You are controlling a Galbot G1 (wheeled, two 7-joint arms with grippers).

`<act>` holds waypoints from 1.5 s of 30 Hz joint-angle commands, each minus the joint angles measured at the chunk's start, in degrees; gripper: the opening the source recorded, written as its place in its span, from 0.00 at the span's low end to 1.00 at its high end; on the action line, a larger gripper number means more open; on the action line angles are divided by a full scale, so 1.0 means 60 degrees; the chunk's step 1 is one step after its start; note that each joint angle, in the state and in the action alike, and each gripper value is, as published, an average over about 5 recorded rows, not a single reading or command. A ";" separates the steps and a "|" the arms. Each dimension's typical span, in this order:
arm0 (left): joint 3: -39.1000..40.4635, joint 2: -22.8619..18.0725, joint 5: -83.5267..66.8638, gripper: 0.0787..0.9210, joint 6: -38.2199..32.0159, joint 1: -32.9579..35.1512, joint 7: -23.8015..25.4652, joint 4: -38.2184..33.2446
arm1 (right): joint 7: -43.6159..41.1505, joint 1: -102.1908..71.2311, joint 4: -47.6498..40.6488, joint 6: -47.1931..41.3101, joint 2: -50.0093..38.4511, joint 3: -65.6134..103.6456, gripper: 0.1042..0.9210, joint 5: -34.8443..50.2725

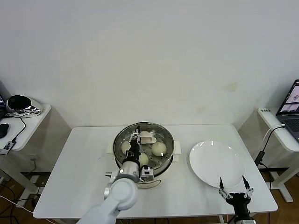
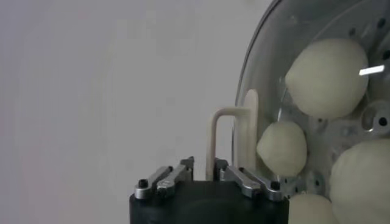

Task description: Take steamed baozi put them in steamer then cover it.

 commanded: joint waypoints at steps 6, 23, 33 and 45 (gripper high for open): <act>-0.2817 0.0845 -0.5978 0.68 -0.1984 0.4924 -0.3018 -0.4271 | 0.0009 0.0061 -0.0051 0.0019 -0.0013 -0.0227 0.88 -0.0028; -0.6792 -0.0927 -1.4652 0.88 -0.6697 1.0538 -0.4084 -0.3192 | -0.0480 -0.0432 0.0501 -0.0554 -0.1014 -0.1221 0.88 0.0965; -0.6786 -0.1228 -1.4459 0.88 -0.7128 1.0497 -0.3856 -0.2361 | -0.0887 -0.1007 0.0674 -0.0905 -0.1113 -0.1538 0.88 0.1395; -0.6762 -0.1105 -1.4340 0.88 -0.7212 1.0261 -0.3707 -0.2002 | -0.1081 -0.1219 0.0787 -0.1012 -0.1037 -0.1737 0.88 0.1751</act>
